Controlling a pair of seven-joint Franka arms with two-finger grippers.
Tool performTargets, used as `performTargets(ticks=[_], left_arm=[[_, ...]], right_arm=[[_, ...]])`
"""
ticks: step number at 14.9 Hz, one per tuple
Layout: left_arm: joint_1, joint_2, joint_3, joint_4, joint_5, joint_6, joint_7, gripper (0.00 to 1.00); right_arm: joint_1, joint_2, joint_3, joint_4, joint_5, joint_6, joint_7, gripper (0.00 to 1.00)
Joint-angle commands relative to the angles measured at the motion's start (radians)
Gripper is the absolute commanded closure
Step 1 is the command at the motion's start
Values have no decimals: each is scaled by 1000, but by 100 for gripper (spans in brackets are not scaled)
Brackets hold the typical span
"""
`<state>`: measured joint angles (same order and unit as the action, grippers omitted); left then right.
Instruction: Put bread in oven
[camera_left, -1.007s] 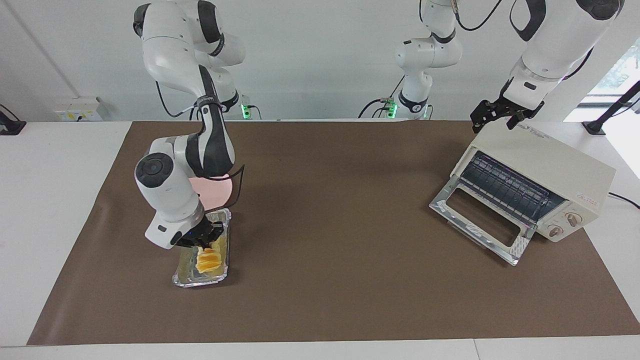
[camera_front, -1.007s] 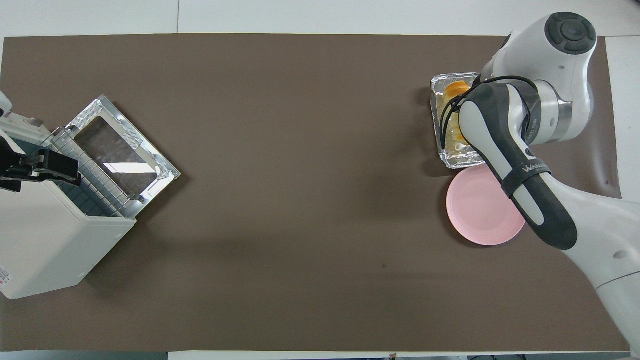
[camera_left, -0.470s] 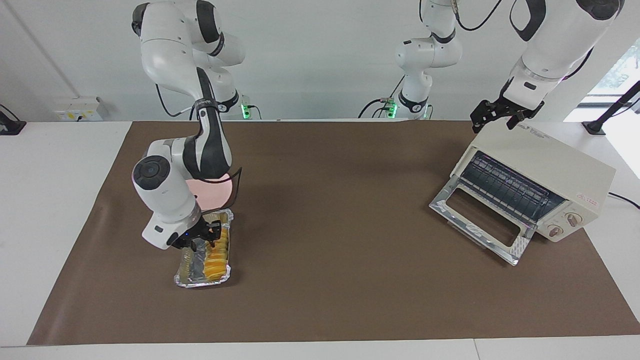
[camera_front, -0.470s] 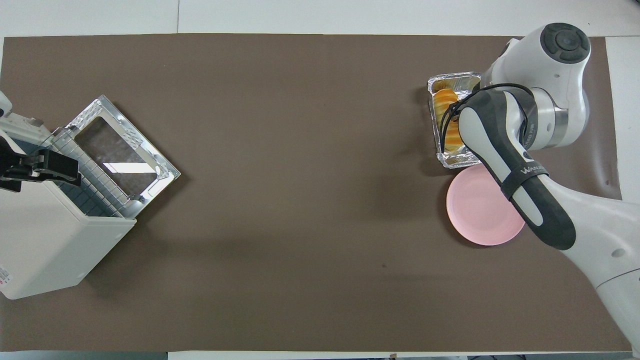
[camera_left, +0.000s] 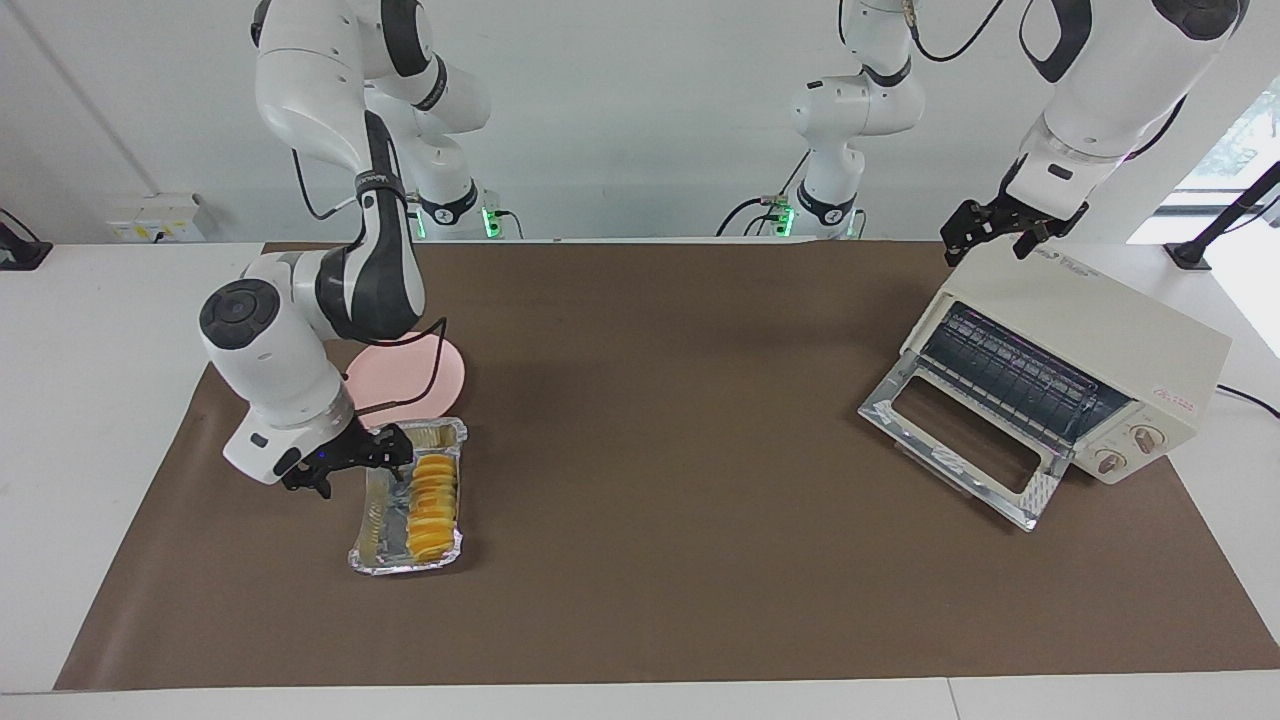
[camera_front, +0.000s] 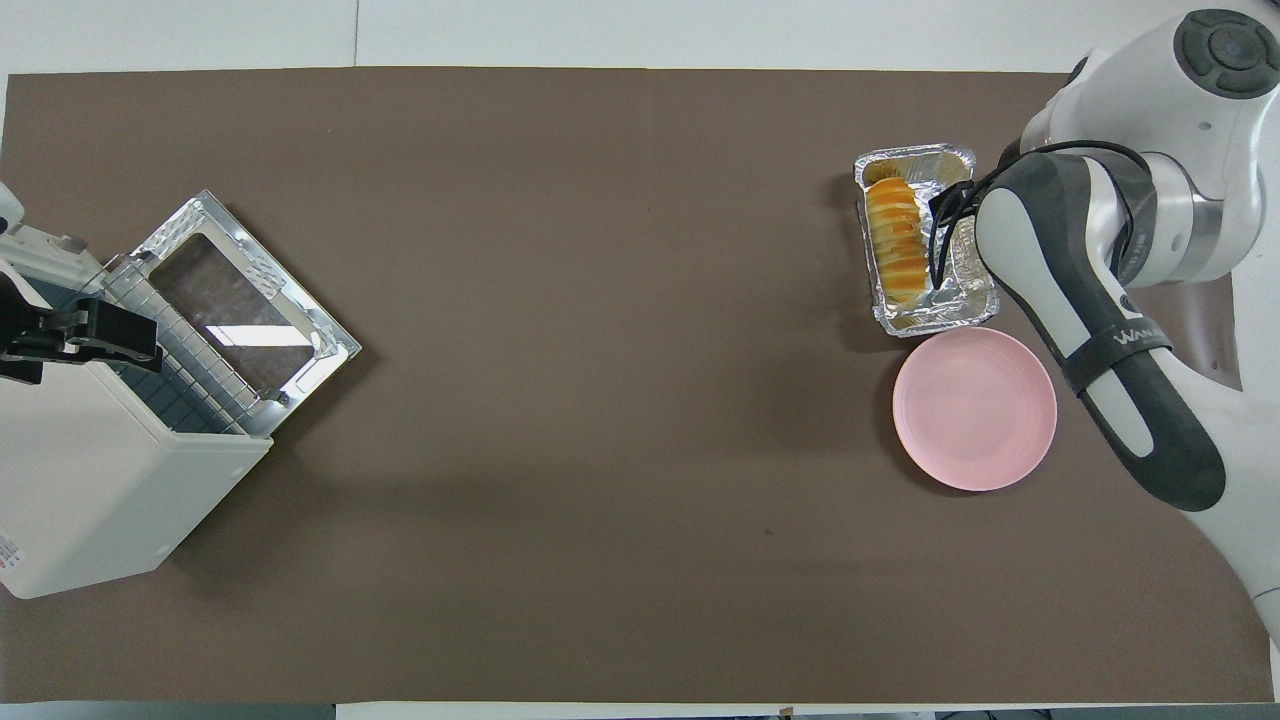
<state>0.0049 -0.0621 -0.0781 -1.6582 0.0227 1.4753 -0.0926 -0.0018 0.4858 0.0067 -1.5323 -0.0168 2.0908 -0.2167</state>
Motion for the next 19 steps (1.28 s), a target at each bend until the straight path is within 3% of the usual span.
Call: performTargets(ticks=[1,4,5,6,11,19], left_arm=[[1,-8,3,-3,-7,-15,-4,0],[1,-8,3,-3,-7,-15,-4,0],[1,-8,3,-3,-7,-15,-4,0],[1,-8,3,-3,-7,-15,-4,0],[1,-8,3,-3,-7,-15,-4,0],[1,-8,3,-3,-7,-15,-4,0]], right_arm=[[-17,8,4,-61,-2,83,-26,0],[-30,19,4,-88,-29,135,-26,2],[-30,20,6,-98,-29,146,-26,7],[-30,20,4,-104,-29,153,-24,18],[-27,10,6,-153,-25,199,16,99],[-30,4,7,-154,-23,186,39,100]])
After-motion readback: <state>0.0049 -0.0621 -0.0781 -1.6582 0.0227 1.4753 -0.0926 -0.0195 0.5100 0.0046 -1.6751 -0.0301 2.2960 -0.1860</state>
